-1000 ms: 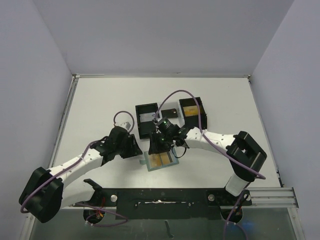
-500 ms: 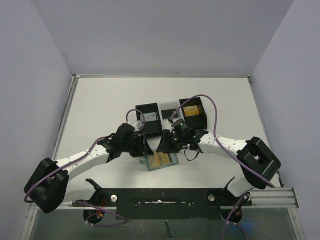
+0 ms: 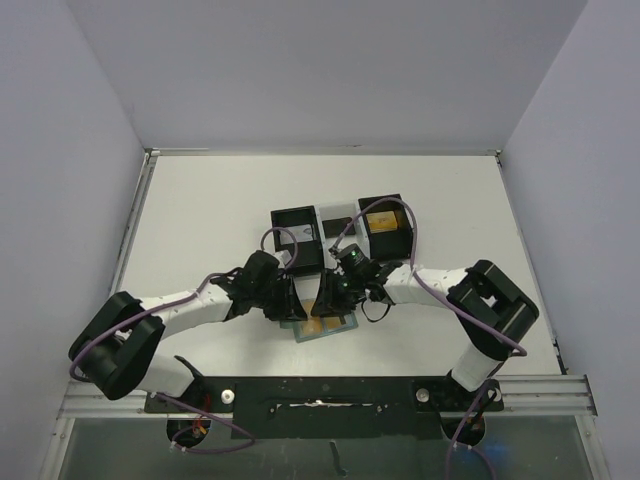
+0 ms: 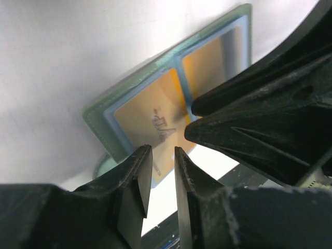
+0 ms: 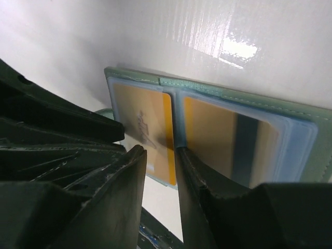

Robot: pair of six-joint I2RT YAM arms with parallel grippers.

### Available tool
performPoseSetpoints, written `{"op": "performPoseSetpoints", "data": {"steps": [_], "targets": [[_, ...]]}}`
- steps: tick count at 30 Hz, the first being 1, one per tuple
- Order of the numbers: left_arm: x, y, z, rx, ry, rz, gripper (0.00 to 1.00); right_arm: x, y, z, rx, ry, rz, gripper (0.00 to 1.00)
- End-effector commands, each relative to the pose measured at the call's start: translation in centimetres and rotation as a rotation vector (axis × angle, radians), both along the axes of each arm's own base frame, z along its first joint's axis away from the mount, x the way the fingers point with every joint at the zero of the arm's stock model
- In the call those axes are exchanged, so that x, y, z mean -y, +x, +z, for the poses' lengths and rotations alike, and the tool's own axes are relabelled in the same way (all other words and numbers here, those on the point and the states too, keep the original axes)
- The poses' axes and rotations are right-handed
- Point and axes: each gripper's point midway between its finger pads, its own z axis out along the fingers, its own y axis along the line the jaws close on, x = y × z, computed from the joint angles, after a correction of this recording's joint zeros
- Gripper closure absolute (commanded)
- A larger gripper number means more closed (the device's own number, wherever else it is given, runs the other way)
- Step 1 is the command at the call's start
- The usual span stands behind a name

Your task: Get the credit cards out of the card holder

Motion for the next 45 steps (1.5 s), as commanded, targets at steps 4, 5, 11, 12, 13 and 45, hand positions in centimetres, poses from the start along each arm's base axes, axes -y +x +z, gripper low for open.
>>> {"op": "performPoseSetpoints", "data": {"steps": [4, 5, 11, 12, 13, 45], "targets": [[-0.9, 0.1, -2.3, 0.006, 0.06, 0.024, 0.81, -0.6, 0.1, -0.2, -0.01, -0.008, 0.012, 0.7], [-1.0, 0.0, -2.5, 0.003, 0.065, 0.026, 0.81, -0.5, 0.1, -0.2, -0.009, -0.014, 0.009, 0.7], [-1.8, -0.3, -3.6, -0.013, 0.121, 0.014, 0.84, -0.4, 0.1, 0.0, -0.005, 0.006, 0.0, 0.71], [-1.8, -0.3, -3.7, -0.014, 0.128, 0.013, 0.85, -0.4, 0.1, 0.1, -0.008, 0.019, 0.0, 0.72], [-1.9, -0.3, -3.8, -0.016, 0.133, 0.012, 0.86, -0.6, 0.1, 0.2, -0.007, 0.039, 0.004, 0.74], [-2.1, -0.4, -3.7, -0.003, 0.138, -0.001, 0.86, 0.8, 0.4, -0.4, -0.034, 0.087, -0.015, 0.81]]}}
